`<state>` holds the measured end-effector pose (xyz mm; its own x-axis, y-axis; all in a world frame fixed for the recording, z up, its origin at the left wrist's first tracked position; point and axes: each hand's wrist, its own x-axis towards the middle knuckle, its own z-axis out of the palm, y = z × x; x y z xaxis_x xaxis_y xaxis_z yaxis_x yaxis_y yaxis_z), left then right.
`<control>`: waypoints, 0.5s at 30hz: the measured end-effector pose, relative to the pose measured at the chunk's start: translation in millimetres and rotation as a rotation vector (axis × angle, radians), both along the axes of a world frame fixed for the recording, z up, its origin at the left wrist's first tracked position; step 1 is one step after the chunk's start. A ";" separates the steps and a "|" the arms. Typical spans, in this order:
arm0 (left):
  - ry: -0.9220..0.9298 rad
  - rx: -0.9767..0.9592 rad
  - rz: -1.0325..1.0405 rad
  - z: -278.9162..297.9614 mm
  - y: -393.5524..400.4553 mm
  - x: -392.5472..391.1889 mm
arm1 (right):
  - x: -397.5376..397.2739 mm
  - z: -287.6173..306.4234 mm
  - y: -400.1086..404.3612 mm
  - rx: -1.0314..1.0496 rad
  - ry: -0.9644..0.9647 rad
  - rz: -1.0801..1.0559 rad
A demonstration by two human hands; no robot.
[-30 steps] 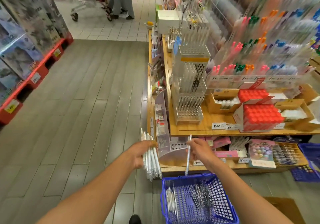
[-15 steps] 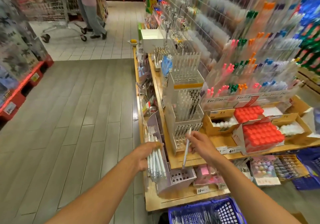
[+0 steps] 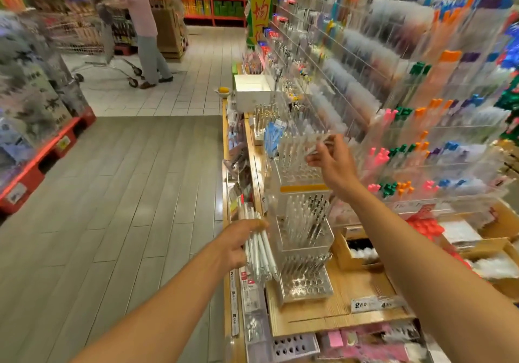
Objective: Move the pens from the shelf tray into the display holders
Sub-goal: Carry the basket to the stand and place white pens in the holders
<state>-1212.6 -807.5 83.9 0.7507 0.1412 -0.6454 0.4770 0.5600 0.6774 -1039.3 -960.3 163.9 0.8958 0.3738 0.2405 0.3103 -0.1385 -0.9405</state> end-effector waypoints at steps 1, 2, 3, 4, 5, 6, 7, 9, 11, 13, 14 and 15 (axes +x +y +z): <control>-0.007 0.005 0.018 0.2 3.0 3.6 | 6.4 2.4 7.6 -0.027 -0.031 -0.001; -0.014 0.011 0.029 1.0 6.1 6.7 | 11.6 3.4 15.0 -0.066 -0.057 0.004; -0.014 0.017 0.030 1.6 9.5 9.6 | 14.7 4.2 21.5 -0.117 -0.086 0.007; -0.008 0.019 0.024 2.8 12.9 11.9 | 16.8 4.5 27.1 -0.170 -0.116 0.007; 0.000 0.020 0.012 4.1 16.5 13.9 | 18.3 4.0 31.7 -0.210 -0.141 0.001; 0.007 0.022 0.000 5.8 20.0 15.0 | 19.7 2.9 35.5 -0.231 -0.154 -0.005; 0.011 0.022 -0.010 8.2 23.3 15.9 | 20.6 2.5 38.2 -0.244 -0.162 -0.013; 0.014 0.023 -0.007 12.1 30.1 19.4 | 24.0 3.6 41.8 -0.278 -0.191 -0.020; 0.024 0.035 0.012 13.7 36.9 24.7 | 27.2 6.2 44.0 -0.343 -0.242 -0.013; 0.031 0.020 0.025 16.6 41.1 29.0 | 28.2 7.2 46.2 -0.433 -0.283 0.007; 0.028 0.001 0.029 18.9 42.3 30.3 | 28.5 6.1 47.7 -0.478 -0.292 0.029; 0.026 -0.015 0.034 20.7 43.2 31.9 | 27.9 4.8 49.6 -0.524 -0.296 0.053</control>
<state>-1180.8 -764.3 104.6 0.7284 0.1568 -0.6669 0.4747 0.5865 0.6563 -1011.4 -910.8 168.7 0.7958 0.5523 0.2483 0.5675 -0.5373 -0.6239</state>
